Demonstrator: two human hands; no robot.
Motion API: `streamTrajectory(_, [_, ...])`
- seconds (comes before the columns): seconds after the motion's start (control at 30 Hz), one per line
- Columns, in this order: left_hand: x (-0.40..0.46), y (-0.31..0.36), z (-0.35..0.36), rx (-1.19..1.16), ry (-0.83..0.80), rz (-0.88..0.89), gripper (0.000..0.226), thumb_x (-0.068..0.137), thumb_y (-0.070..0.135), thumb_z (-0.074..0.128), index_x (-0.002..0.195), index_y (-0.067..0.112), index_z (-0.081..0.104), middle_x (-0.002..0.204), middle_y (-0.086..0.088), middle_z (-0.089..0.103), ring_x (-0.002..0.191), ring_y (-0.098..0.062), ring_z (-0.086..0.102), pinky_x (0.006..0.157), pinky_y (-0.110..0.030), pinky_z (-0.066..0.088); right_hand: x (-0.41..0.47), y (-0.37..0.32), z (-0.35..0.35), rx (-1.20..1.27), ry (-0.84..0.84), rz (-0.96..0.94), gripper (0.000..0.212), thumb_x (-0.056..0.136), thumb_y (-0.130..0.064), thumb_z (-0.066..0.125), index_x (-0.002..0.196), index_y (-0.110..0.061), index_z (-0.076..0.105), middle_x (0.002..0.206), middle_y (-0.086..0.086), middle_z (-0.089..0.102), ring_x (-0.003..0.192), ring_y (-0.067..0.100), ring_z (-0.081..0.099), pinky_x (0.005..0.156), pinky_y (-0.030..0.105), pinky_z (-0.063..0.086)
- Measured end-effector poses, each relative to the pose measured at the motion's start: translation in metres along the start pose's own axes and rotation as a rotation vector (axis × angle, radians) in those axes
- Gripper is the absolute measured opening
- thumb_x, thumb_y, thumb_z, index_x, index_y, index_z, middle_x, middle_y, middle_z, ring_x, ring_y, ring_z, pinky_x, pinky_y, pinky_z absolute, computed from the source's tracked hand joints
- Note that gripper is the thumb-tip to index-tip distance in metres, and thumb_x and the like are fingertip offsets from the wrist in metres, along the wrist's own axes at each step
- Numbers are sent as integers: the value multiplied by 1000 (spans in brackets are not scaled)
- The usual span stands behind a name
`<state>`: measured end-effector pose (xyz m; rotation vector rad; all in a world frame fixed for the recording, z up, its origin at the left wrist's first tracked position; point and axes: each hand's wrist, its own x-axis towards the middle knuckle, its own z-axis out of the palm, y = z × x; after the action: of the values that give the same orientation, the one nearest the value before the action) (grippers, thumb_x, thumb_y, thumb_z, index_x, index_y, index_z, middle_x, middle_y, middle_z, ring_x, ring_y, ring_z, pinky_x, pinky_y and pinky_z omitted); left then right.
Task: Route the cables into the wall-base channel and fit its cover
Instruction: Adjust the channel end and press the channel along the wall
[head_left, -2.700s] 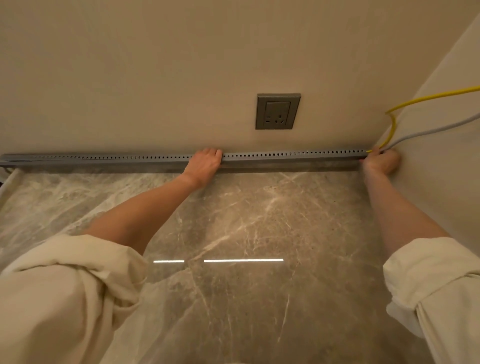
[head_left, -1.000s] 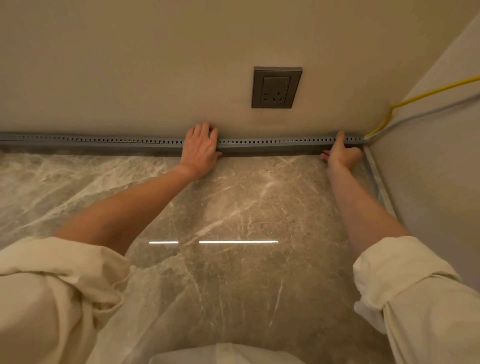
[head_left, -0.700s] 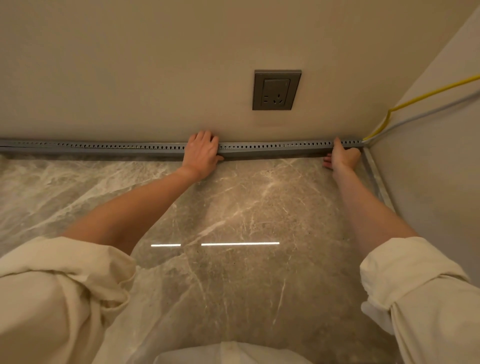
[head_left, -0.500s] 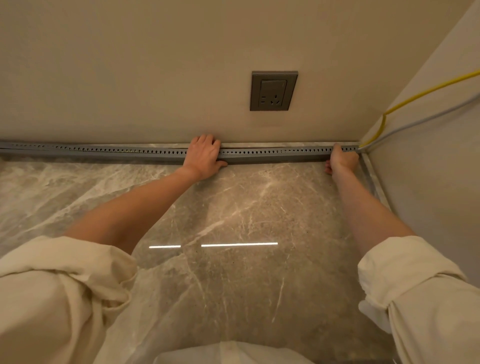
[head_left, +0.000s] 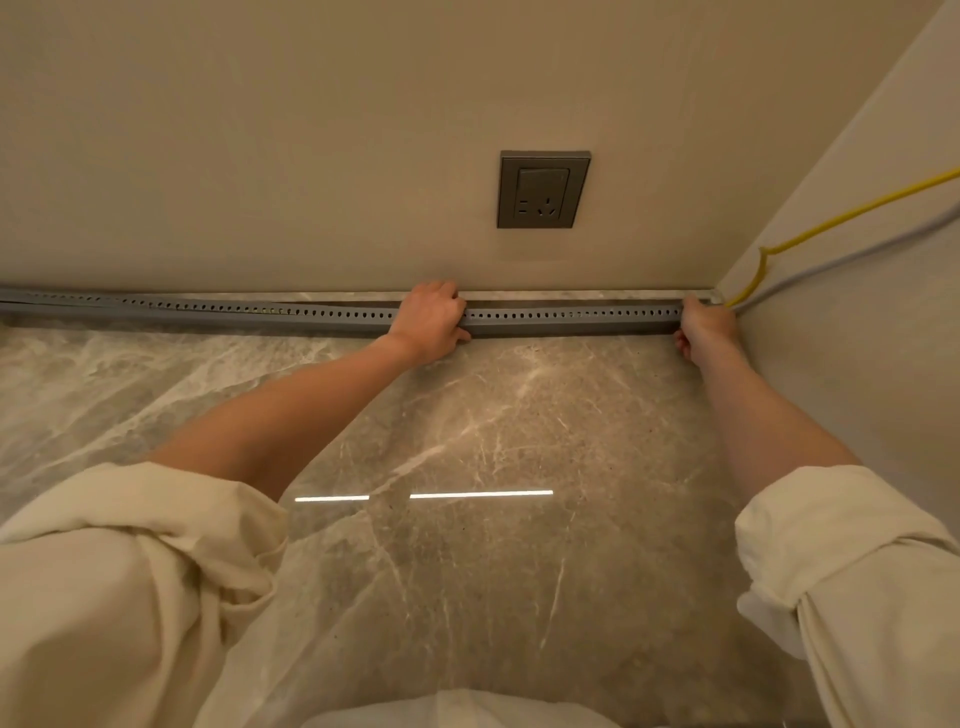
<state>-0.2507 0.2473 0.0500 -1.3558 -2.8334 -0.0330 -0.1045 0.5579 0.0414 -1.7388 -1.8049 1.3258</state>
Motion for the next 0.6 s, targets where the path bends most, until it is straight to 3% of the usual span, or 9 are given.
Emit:
streamTrajectory(0.13, [2,0,4,1,13,3,40,85,37,63,107,4,61,106,-15,56,98,-32,52,84,-41,42,2,1,-1,-13,-28,7,36,90,-41,46,96,-8,59,64,8,58,45,20,50,40,25,40])
streamTrajectory(0.3, [3,2,10,-22,1,30,50,86,42,60,122,9,51,114,-14,54,105,-31,51,92,-41,40,-3,5,-1,-7,-1,-8,44,88,-47,49,103,-8,60,85,10,65,48,20,55,39,26,44])
streamTrajectory(0.6, [3,3,7,-15,-26,41,52,85,46,59,119,7,52,113,-15,56,104,-31,52,92,-41,41,-8,11,1,65,33,15,44,85,-42,58,110,-6,62,90,7,62,54,18,55,58,37,58])
